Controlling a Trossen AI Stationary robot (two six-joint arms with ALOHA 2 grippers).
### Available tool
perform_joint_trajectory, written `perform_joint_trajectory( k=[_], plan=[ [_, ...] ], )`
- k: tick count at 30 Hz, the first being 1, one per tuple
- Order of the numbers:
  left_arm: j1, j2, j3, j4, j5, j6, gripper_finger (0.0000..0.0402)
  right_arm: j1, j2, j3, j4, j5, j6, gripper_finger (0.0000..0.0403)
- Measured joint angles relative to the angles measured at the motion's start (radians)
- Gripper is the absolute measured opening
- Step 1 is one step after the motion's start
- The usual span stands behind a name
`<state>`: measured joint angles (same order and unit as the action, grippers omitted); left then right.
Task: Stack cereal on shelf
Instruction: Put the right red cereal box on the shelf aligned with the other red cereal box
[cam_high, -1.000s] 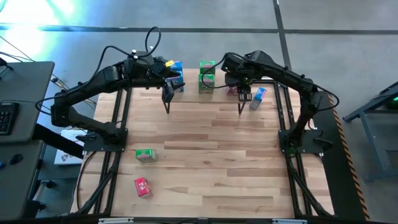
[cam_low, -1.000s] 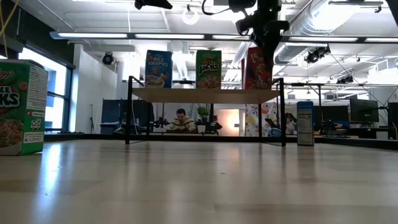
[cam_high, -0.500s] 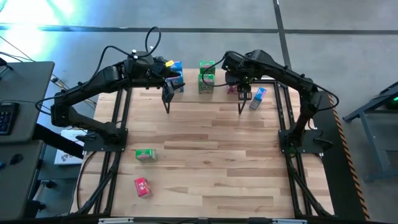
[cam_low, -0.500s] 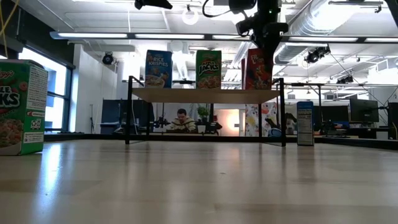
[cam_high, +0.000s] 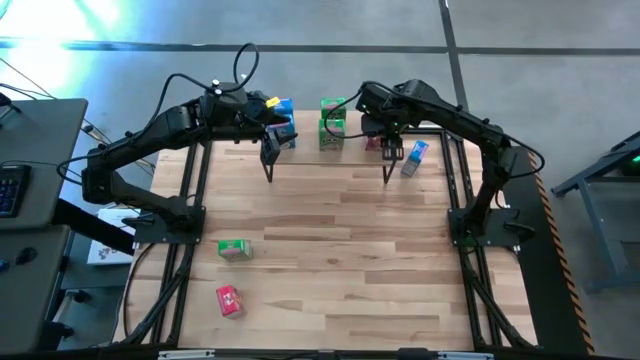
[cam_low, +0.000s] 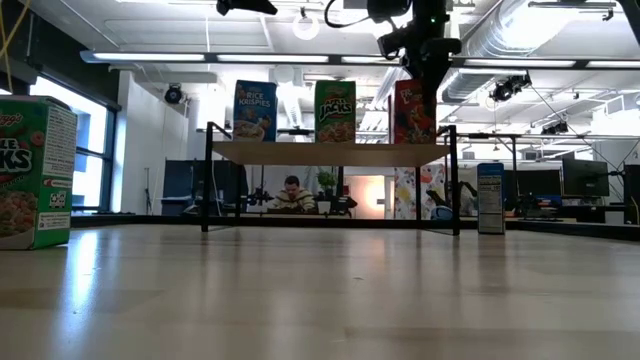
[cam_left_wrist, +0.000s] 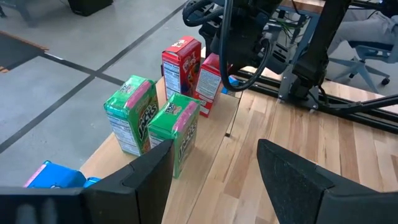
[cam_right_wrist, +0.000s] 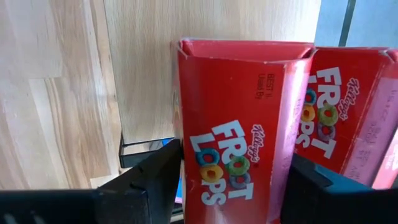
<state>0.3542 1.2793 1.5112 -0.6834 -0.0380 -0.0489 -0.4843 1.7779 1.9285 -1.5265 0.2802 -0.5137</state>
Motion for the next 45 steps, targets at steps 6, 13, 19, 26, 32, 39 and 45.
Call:
perform_joint_trajectory(
  k=[6,13,19,26,32,39,45],
  plan=[
    [0.000,0.000,0.000,0.000,0.000,0.000,0.0221,0.000,0.000,0.000,0.000,0.008,0.000,0.0211],
    [0.000,0.000,0.000,0.000,0.000,0.000,0.0221,0.000,0.000,0.000,0.001,0.019,0.008,0.0258],
    [0.000,0.000,0.000,0.000,0.000,0.000,0.0221,0.000,0.000,0.000,0.002,0.031,0.012,0.0264],
    [0.000,0.000,0.000,0.000,0.000,0.000,0.0221,0.000,-0.001,0.000,0.002,0.053,0.012,0.0264],
    [0.000,0.000,0.000,0.000,0.000,0.000,0.0221,0.000,-0.015,0.022,-0.007,0.059,0.019,0.0264],
    [0.000,0.000,0.000,0.000,0.000,0.000,0.0221,0.000,-0.021,0.087,-0.045,0.079,0.061,0.0264],
    [0.000,0.000,0.000,0.000,0.000,0.000,0.0221,0.000,-0.039,0.129,-0.045,0.086,0.096,0.0264]
  ],
)
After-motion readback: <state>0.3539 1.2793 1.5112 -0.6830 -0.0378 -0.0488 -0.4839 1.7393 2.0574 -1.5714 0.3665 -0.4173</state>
